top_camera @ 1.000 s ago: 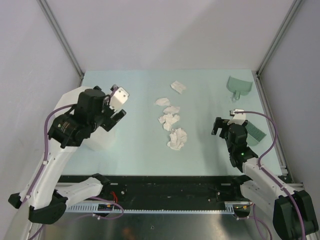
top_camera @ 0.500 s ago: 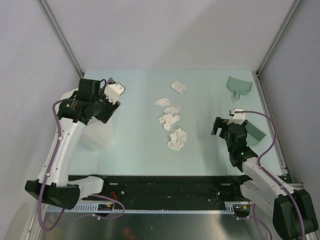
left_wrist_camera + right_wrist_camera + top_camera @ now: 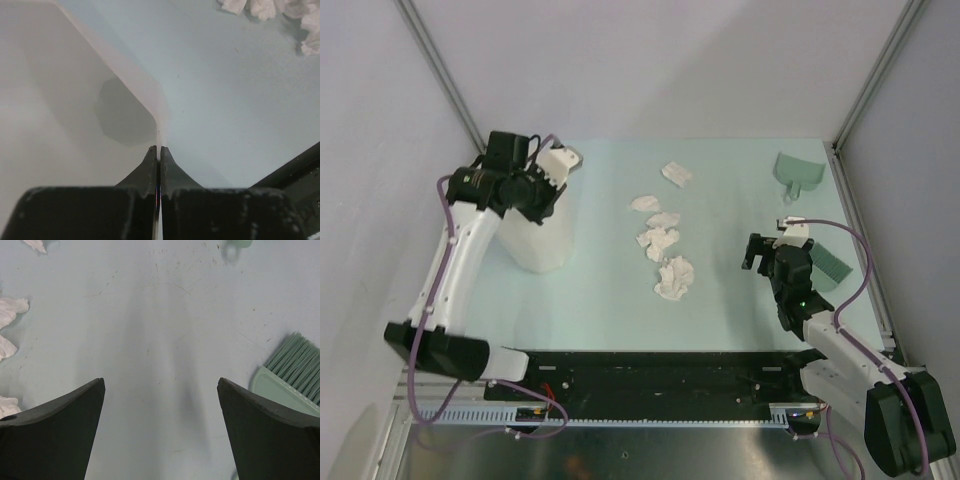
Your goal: Sweep away the paper scraps from the table
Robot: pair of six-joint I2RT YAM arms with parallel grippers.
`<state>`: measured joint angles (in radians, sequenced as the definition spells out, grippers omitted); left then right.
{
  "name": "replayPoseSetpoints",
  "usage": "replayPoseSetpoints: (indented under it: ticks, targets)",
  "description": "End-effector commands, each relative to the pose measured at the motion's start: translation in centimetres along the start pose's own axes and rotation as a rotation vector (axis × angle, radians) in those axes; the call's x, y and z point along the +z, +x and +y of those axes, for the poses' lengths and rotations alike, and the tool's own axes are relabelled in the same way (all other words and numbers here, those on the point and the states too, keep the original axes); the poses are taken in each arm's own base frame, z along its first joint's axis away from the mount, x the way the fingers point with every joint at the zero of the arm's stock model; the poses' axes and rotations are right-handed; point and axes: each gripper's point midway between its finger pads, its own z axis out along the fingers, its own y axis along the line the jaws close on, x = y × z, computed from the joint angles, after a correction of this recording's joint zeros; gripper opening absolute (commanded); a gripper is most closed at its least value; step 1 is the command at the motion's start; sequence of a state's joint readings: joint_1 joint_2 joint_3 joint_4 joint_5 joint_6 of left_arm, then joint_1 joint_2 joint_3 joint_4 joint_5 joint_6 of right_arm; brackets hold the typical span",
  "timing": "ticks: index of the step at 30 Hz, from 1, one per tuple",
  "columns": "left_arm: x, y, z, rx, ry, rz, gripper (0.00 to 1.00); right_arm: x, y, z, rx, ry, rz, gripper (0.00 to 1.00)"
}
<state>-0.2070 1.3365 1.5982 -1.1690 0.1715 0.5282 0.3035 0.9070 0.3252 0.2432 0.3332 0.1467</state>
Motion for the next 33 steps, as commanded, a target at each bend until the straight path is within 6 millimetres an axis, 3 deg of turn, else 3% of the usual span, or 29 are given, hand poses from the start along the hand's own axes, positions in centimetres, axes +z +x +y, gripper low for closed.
replayPoseSetpoints:
  ticks: [1,3,4,7,11,17,19,21,23,25,26,28,29,30,31,32,33]
  targets:
    - [0.6,-6.6,3.1,0.075,-0.024,-0.14,0.0,0.2,-2.8,0.3,0.029,0.008,-0.067,0.99]
    - [2.9,-7.4,4.5,0.076,-0.023,-0.104,0.0,0.2,-2.8,0.3,0.028,0.007,-0.066,0.98]
    - [2.5,-8.6,5.8,0.078,-0.061,-0.124,0.0,0.2,-2.8,0.3,0.029,0.007,-0.066,0.99]
    - [4.4,-9.9,7.3,0.079,-0.053,-0.124,0.0,0.2,-2.8,0.3,0.028,0.007,-0.066,0.99]
    - [6.6,-10.9,8.3,0.085,-0.034,-0.118,0.0,0.2,-2.8,0.3,0.026,0.004,-0.065,0.99]
    - [8.2,-11.4,8.4,0.072,-0.005,-0.114,0.02,0.2,-2.7,0.4,0.029,0.002,-0.063,0.99]
    - [8.3,-11.5,8.0,0.074,0.012,-0.123,0.31,0.2,-2.8,0.3,0.028,0.007,-0.064,0.99]
    - [8.0,-11.7,8.1,0.073,0.006,-0.13,0.67,0.3,-2.9,0.3,0.056,0.016,-0.068,1.0]
    - [7.0,-12.5,8.3,0.073,-0.013,-0.156,0.82,0.4,-3.9,0.4,0.09,0.024,-0.067,1.0]
    - [5.1,-13.9,8.5,0.068,-0.038,-0.209,0.86,0.7,-5.5,-0.1,0.118,0.053,-0.062,1.0]
    - [4.3,-14.5,8.5,0.055,-0.049,-0.234,0.88,1.0,-7.7,-0.3,0.144,0.075,-0.058,1.0]
    - [1.6,-16.1,8.4,0.055,-0.088,-0.297,0.89,1.7,-9.7,-2.1,0.176,0.121,-0.038,1.0]
    - [0.7,-16.5,8.1,0.042,-0.093,-0.317,0.89,1.6,-12.8,-2.4,0.193,0.126,-0.043,1.0]
    - [-0.3,-16.9,7.7,0.042,-0.094,-0.341,0.9,2.8,-12.5,-2.4,0.202,0.102,0.014,0.99]
    - [-2.0,-17.5,6.5,0.057,-0.081,-0.382,0.9,3.3,-13.8,-4.5,0.219,0.142,0.013,0.98]
    - [-2.8,-17.6,5.8,0.06,-0.07,-0.4,0.9,3.7,-15.9,-4.5,0.214,0.136,0.015,0.97]
    - [-3.5,-17.9,4.5,0.079,-0.049,-0.417,0.9,5.1,-15.7,-5.9,0.189,0.162,0.058,0.97]
